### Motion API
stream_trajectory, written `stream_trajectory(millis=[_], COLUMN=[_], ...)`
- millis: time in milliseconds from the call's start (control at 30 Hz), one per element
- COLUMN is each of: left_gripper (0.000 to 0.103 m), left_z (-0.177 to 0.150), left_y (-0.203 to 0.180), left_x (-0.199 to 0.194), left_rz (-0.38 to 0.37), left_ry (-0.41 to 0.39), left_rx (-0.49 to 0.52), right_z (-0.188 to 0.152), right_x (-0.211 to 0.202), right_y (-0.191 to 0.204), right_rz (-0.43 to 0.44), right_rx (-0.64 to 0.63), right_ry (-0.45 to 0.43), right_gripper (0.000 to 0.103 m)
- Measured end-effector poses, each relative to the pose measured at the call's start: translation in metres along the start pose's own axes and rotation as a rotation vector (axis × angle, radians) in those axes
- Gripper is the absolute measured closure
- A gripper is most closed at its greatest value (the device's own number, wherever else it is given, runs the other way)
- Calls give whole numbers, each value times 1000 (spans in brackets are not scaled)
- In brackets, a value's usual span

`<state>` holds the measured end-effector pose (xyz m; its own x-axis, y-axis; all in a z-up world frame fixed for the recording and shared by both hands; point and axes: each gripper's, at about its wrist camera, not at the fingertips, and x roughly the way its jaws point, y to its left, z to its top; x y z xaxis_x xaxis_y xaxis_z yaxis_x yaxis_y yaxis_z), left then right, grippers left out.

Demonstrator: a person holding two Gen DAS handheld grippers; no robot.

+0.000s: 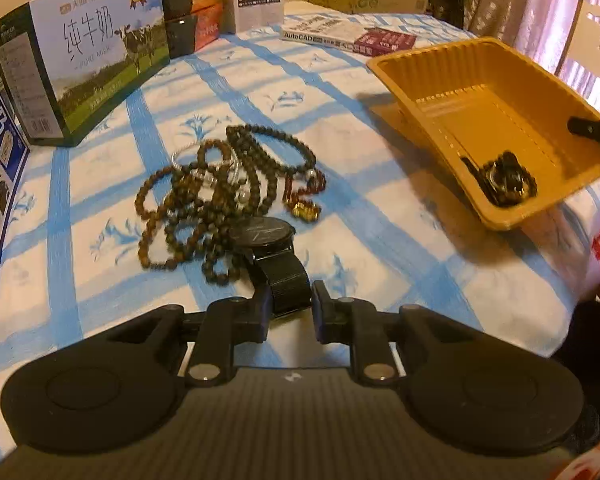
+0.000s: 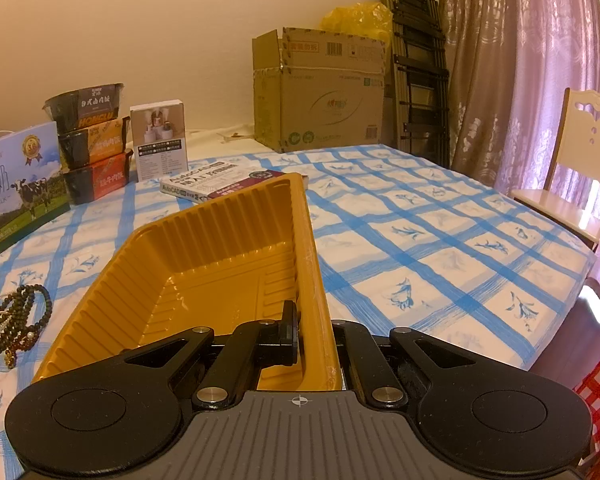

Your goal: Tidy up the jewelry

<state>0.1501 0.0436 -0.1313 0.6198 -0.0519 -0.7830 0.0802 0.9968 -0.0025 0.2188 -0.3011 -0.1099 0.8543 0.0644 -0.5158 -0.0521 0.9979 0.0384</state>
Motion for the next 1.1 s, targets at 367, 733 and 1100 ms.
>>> stream_trajectory(millis=[367, 733, 1100], left_gripper=[50, 61, 62], left_z=[20, 25, 26], left_y=[2, -6, -7], left_x=[16, 39, 15], left_rz=[70, 127, 92], left_ry=[-24, -32, -98], left_rx=[-15, 54, 58], right_z=[0, 0, 0], right_x=[0, 1, 1], right_y=[-1, 1, 1], right_rz=[1, 3, 5], right_rx=[1, 3, 2], right_ry=[1, 4, 4], right_gripper=[99, 99, 99])
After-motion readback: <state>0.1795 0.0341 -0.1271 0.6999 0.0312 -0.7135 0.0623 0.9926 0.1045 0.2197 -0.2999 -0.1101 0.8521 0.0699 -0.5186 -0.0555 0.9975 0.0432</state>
